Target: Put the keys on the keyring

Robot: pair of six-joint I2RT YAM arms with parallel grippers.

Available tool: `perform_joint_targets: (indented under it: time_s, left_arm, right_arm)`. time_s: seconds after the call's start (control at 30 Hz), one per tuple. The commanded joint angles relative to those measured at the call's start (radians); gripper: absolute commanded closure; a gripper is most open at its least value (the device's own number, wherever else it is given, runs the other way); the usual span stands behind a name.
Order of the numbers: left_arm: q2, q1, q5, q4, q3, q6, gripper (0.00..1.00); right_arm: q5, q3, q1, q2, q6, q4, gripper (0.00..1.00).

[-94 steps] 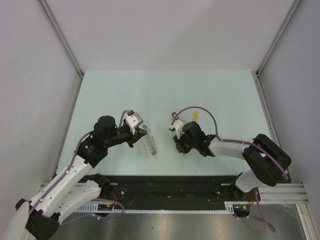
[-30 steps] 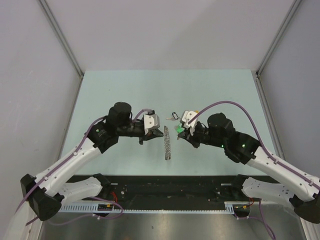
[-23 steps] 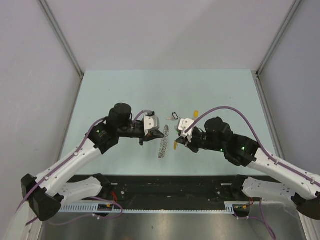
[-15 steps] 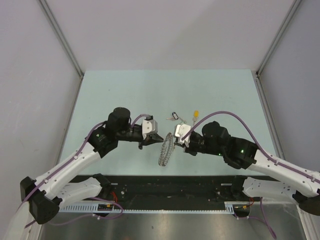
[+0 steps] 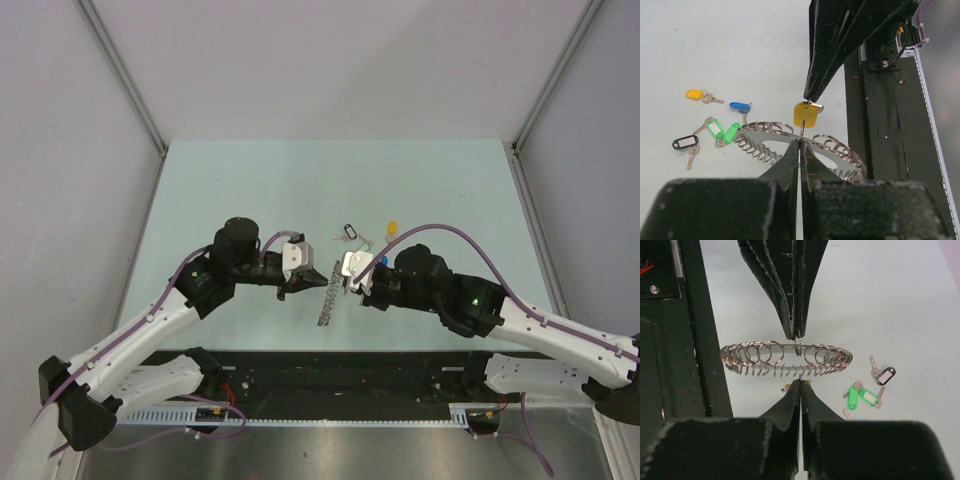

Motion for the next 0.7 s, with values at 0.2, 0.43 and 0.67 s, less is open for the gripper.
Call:
perform_joint_targets:
  time_s: [0.2, 0.43, 0.67]
  left_arm:
    - [-0.032, -0.014, 0.035, 0.049, -0.003, 0.023, 1.00]
    - [-0.038, -0.015, 0.028, 0.052, -0.008, 0.027, 1.00]
    - [-0.039, -0.017, 0.028, 0.053, -0.008, 0.029, 1.00]
  right_arm:
    - [-0.017, 0.057, 0.009, 0.002, -0.009, 0.065, 1.00]
    - [-0.036, 0.057, 0.008, 0.013, -0.010, 0.069, 1.00]
    - [-0.050, 0.059, 0.008, 0.018, -0.010, 0.071, 1.00]
